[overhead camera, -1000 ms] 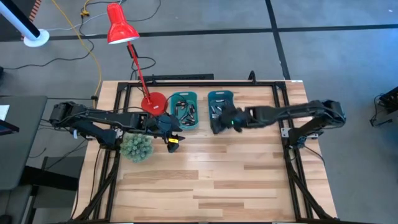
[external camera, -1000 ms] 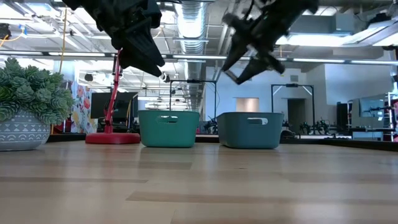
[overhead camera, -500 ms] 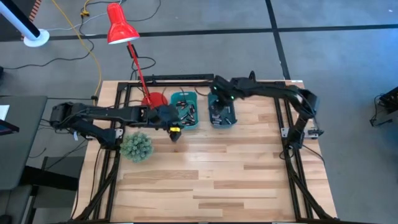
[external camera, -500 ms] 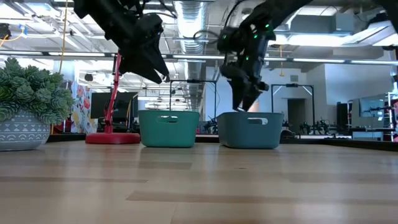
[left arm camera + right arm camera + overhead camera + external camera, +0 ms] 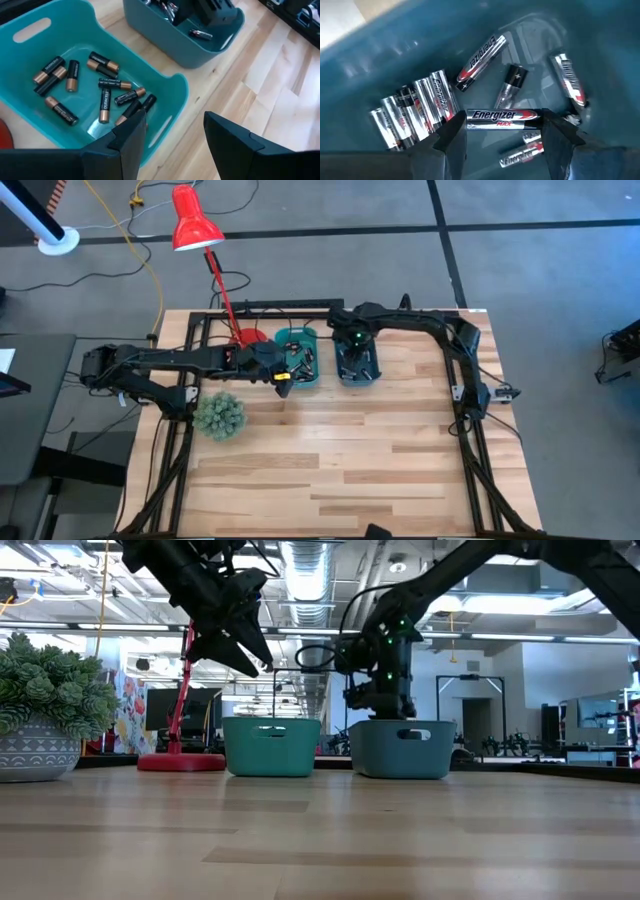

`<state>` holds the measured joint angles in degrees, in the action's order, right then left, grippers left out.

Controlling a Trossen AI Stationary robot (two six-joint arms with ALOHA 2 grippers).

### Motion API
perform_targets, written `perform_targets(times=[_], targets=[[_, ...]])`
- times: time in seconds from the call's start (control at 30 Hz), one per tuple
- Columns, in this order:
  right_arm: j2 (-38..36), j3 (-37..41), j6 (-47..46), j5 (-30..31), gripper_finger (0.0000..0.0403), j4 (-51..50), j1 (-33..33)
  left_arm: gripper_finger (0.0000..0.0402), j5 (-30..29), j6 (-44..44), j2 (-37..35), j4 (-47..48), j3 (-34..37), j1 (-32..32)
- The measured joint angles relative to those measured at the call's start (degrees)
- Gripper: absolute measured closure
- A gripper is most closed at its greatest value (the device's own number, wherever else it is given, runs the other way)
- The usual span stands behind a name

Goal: Sort batteries
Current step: Put the silver battery into the blue bin, then return to Home Position

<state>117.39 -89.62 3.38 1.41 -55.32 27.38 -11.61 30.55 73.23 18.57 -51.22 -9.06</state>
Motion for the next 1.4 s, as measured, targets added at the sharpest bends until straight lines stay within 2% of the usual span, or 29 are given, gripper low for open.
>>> perform_targets(times=[0.3,0.53,0.73,0.87,0.97,1.07,1.17,1.27,1.4], targets=[[1.91,-0.02,0.98,0.02,0.0190,0.22,0.55,0.0207,-0.16,0.15,0.00,0.00,0.00,0.00],[1.66,-0.02,2.69,0.09,0.0139,0.43,1.33,0.0207,-0.17,-3.99,0.00,0.02,0.00,0.00],[1.61,-0.02,2.73,0.09,0.0126,-0.47,1.40,0.0207,2.65,-13.11,-0.61,-0.39,0.04,1.44],[1.59,-0.01,2.76,0.09,0.0125,-2.05,1.40,0.0207,2.45,-20.71,-2.79,-3.53,0.07,4.33],[1.59,0.00,3.21,0.09,0.0125,-3.29,1.40,0.0207,1.89,-22.34,-5.98,-3.38,0.98,6.29],[1.59,0.00,3.16,0.09,0.0125,-3.60,1.40,0.0207,-0.35,-20.77,-11.57,-4.23,5.72,8.18],[1.59,0.00,3.19,0.09,0.0125,-3.67,1.40,0.0207,-3.12,-19.09,-19.35,-10.72,14.12,10.47],[1.59,0.00,3.17,0.09,0.0124,-4.04,1.40,0.0207,-2.54,-21.14,-27.47,-20.86,23.22,12.56],[1.56,0.00,3.15,0.09,0.0124,-4.04,1.40,0.0207,-2.19,-21.49,-36.97,-26.94,33.17,13.55]])
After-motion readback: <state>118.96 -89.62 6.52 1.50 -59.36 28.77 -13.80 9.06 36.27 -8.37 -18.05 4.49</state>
